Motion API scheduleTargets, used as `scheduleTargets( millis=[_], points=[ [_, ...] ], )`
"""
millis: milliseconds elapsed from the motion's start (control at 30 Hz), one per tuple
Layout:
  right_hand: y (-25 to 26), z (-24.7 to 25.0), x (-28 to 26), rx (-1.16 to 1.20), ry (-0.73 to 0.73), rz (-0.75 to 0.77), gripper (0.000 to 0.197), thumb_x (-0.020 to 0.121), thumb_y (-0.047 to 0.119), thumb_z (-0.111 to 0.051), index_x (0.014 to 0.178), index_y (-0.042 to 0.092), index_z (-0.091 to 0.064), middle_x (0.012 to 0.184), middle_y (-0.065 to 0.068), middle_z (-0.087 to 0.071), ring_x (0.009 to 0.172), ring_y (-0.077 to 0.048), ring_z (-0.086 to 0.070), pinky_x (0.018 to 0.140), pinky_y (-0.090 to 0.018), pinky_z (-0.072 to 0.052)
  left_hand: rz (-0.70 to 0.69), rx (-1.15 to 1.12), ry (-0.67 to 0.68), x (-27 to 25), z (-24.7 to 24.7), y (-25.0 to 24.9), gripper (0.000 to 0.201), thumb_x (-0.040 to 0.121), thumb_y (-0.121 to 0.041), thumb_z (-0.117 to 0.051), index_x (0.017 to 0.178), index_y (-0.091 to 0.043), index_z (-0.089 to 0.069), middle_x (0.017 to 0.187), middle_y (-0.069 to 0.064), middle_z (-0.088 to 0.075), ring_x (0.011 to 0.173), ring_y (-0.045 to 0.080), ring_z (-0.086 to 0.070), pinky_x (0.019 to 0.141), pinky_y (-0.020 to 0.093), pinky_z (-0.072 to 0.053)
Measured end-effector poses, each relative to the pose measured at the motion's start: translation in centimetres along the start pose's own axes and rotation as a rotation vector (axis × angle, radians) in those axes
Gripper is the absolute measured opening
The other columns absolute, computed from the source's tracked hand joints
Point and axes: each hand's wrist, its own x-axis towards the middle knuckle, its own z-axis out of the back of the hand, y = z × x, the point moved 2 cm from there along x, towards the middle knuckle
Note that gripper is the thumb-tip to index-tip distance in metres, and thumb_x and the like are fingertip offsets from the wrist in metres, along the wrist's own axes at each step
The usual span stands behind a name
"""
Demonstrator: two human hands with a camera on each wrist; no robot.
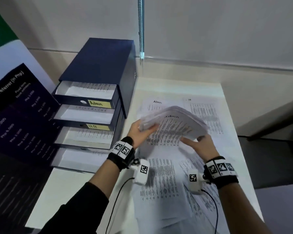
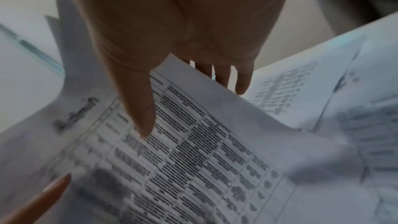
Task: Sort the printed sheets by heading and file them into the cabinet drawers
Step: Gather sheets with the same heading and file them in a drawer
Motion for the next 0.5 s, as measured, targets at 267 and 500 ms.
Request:
scheduleTargets(
  millis=[267, 500],
  points=[
    [5.5, -0.6, -1.0, -0.035, -0.105, 0.241, 0.019, 0.088, 0.019, -0.069, 0.102, 0.007, -0.066, 0.086, 0.004, -0.066, 0.077, -0.010, -0.062, 0.060, -0.010, -0.044, -0.089, 0.031, -0.092, -2.6, 2.9, -5.5, 0.040, 0.090, -0.041, -0.064, 0.116, -0.011, -0.063, 0.109, 0.008, -0.071, 0.102, 0.026, -0.068, 0.090, 0.046, -0.056],
    [16.2, -6.3, -1.9, 0.266, 0.056, 0.384, 0.032, 0.098, 0.031, -0.054, 0.125, 0.015, -0.058, 0.110, 0.003, -0.069, 0.099, 0.000, -0.066, 0.080, -0.016, -0.054, -0.162, -0.039, -0.295, -4.6, 11.9, -10.8, 0.036, 0.094, -0.034, -0.060, 0.124, -0.014, -0.056, 0.110, -0.003, -0.070, 0.095, 0.005, -0.068, 0.081, 0.024, -0.058]
  ],
)
